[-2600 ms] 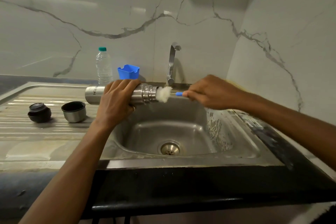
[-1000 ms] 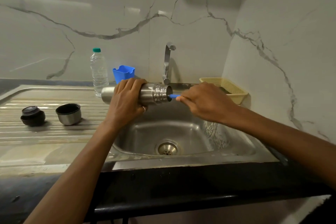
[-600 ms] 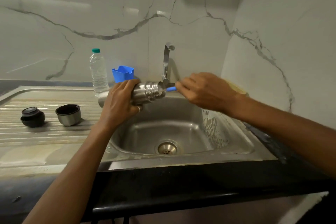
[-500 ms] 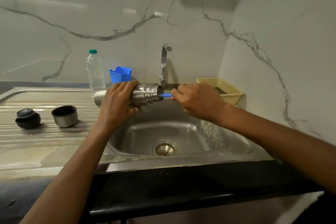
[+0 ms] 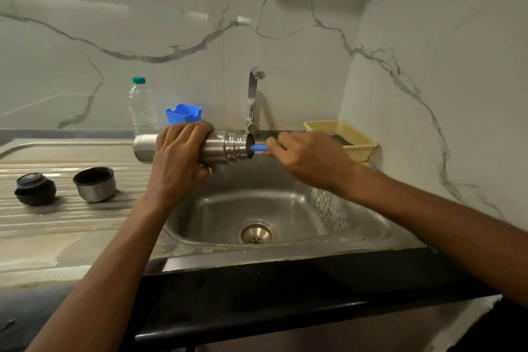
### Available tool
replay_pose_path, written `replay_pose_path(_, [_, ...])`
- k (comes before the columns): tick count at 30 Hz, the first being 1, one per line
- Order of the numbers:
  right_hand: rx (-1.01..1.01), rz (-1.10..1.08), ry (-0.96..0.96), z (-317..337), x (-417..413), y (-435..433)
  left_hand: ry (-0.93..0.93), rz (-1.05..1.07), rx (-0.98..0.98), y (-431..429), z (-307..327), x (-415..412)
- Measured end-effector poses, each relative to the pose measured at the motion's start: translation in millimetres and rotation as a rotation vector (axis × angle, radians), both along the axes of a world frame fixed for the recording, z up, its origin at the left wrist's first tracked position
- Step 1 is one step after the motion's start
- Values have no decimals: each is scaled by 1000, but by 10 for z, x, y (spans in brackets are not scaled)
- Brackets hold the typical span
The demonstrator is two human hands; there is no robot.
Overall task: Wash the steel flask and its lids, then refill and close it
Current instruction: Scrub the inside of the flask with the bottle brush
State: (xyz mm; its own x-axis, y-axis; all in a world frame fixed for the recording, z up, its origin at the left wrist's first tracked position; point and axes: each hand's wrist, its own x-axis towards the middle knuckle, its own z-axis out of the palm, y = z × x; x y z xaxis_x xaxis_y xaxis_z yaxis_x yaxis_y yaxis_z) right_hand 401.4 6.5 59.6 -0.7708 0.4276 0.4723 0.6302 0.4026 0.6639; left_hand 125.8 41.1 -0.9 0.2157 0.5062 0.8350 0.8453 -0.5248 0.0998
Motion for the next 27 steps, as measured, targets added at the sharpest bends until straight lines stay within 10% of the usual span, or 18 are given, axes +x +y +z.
replay_pose_path(7, [-1387,-158,1106,317,-59,-220,70,96,52,3,-13,-95])
replay_pose_path(9, [-1332,-181,1030,453,68,-209,20,123,46,-2,-6,-145])
replay_pose_path(14, [-134,45,102,298,95,-27,-10,79,-21,-23,-18,-45])
replay_pose_path(17, [65,63,-22,31,-53,60,32,61,-31,-29,-41,-2])
replay_pose_path(20, [-150,28,127,-191,-198,14,89,100,-21,-32,-57,-61])
replay_pose_path(25, [-1359,-160,1011,163,-1,-82,166,179,11,-25,-57,-181])
replay_pose_path(27, [-1431,-180,1034,305,170,-55,142,203,0,-25,-51,-201])
